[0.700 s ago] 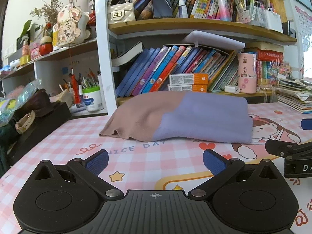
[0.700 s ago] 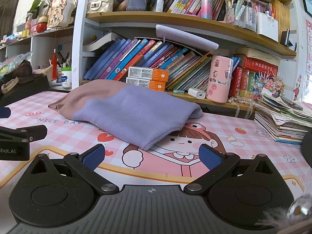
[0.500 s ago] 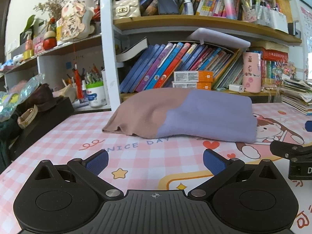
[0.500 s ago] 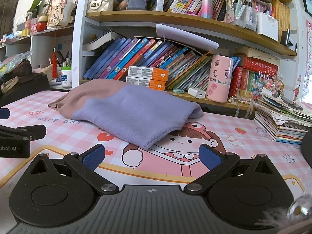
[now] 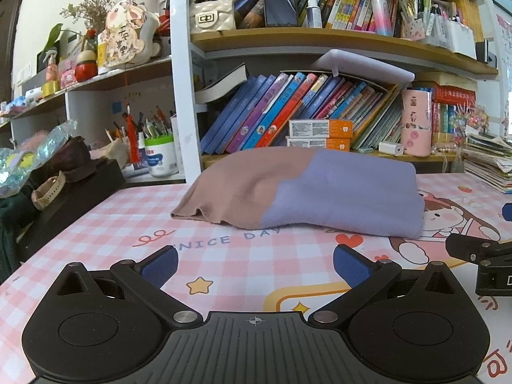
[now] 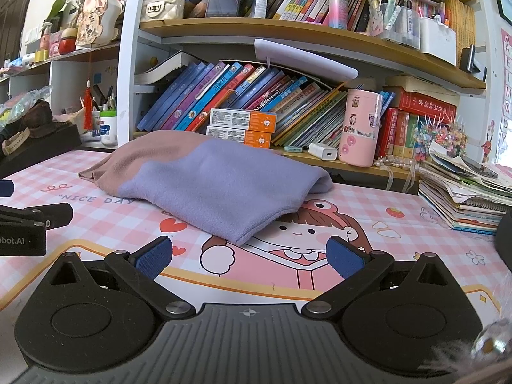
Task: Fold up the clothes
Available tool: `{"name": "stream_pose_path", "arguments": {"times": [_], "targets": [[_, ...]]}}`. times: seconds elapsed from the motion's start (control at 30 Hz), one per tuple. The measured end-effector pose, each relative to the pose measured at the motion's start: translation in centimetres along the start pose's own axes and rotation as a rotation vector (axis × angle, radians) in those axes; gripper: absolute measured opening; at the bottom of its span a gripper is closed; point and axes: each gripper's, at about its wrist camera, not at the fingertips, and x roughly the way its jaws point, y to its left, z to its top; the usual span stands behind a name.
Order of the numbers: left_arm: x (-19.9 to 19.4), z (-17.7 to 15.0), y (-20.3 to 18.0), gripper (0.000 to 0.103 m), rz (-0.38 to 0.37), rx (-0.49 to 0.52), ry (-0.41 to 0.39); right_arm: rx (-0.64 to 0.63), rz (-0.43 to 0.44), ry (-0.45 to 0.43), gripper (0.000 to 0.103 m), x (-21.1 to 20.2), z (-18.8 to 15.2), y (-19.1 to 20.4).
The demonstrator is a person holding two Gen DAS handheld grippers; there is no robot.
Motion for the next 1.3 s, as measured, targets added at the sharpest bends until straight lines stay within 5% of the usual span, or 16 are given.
{"name": "stream_pose_path", "arguments": {"times": [1.3], "targets": [[-0.31,0.26,-0.12,0.103,-0.010,0.012,-0.009,0.008,0.006,0.003,0.103,0.14,-0.03,-0.13]]}}
